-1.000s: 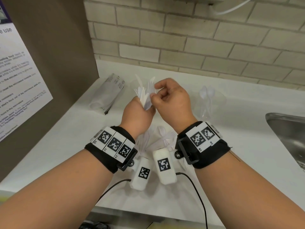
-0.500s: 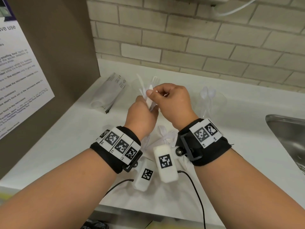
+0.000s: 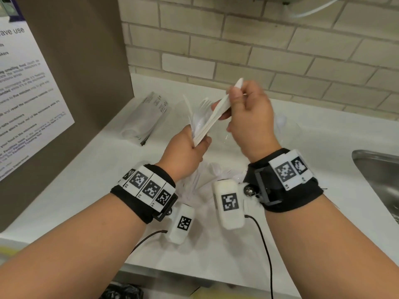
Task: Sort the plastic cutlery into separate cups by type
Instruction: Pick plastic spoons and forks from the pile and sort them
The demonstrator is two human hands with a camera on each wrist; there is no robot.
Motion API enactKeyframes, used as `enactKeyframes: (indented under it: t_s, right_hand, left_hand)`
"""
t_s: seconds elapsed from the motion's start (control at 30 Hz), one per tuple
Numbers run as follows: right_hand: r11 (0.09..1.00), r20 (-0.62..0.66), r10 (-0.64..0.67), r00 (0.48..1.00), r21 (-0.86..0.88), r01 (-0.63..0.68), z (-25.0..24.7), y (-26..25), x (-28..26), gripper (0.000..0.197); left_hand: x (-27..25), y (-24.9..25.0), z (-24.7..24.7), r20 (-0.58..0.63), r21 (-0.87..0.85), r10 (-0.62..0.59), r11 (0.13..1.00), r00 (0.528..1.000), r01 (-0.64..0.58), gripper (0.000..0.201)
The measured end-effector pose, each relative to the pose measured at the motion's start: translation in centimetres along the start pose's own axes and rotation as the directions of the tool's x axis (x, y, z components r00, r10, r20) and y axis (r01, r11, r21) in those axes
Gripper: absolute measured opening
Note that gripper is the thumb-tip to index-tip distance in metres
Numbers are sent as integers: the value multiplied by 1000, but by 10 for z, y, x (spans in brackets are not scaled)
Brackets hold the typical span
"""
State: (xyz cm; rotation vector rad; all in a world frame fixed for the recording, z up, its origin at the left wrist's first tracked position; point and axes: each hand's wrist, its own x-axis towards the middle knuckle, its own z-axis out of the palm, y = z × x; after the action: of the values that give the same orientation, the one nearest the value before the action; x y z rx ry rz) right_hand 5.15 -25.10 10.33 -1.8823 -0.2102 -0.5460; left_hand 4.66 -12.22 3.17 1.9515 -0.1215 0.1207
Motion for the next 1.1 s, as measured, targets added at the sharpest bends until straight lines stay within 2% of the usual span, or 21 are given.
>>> enactKeyframes:
  t_s: [0.07,0.17,0.23,0.3,0.4,0.53,0.7,0.77,0.83,0.93,1.0,1.1]
  right_hand:
    - [993,-127,-38,991,104,51,-13,-7,9,21]
    - [958,-286,-13,958,272,95,-31,-8,33,18]
    - [949,-311,19,950,304,80,-33,-2,51,16]
    - [942,-312,48,949,331,61,-25,5,66,17]
    - [948,-311,44,949,313,58,-4,15,87,19]
    - [995,-193,-16,981,89,34,36,34,110,21]
    - [990,-67,-16,998,-144,7,73,69,132,16]
    - [973,-14,40,999,-228,-42,82,86,138,17]
    - [944,69,163,984,-301,-135,91,101,143,23]
    - [902,224,340,913,-353,-249,96,108,144,28]
    - [896,243,396,885,-312,-315,94,107,142,34]
    - [909,197,367,909,-282,-306,83,92,134,34]
  left_hand:
    - [-1,-3,-7,43,-76,-10,997,999,13,21]
    - [-3,-11,-20,190,-364,-37,925,981,105,23]
    - [-5,-14,-28,298,-557,-55,801,953,221,18]
    - [-4,-17,-35,371,-644,-59,702,927,303,16]
    - [0,-25,-45,364,-685,-92,648,927,333,19]
    - [8,-37,-55,303,-720,-149,612,941,328,25]
    - [14,-47,-59,259,-724,-197,608,945,325,32]
    - [14,-49,-60,259,-721,-202,610,945,328,33]
    - [14,-50,-60,259,-717,-206,614,944,331,33]
    - [15,-48,-58,259,-721,-206,609,944,331,26]
    - [16,-46,-56,262,-714,-199,618,944,328,23]
    - [16,-43,-52,274,-714,-187,618,943,330,20]
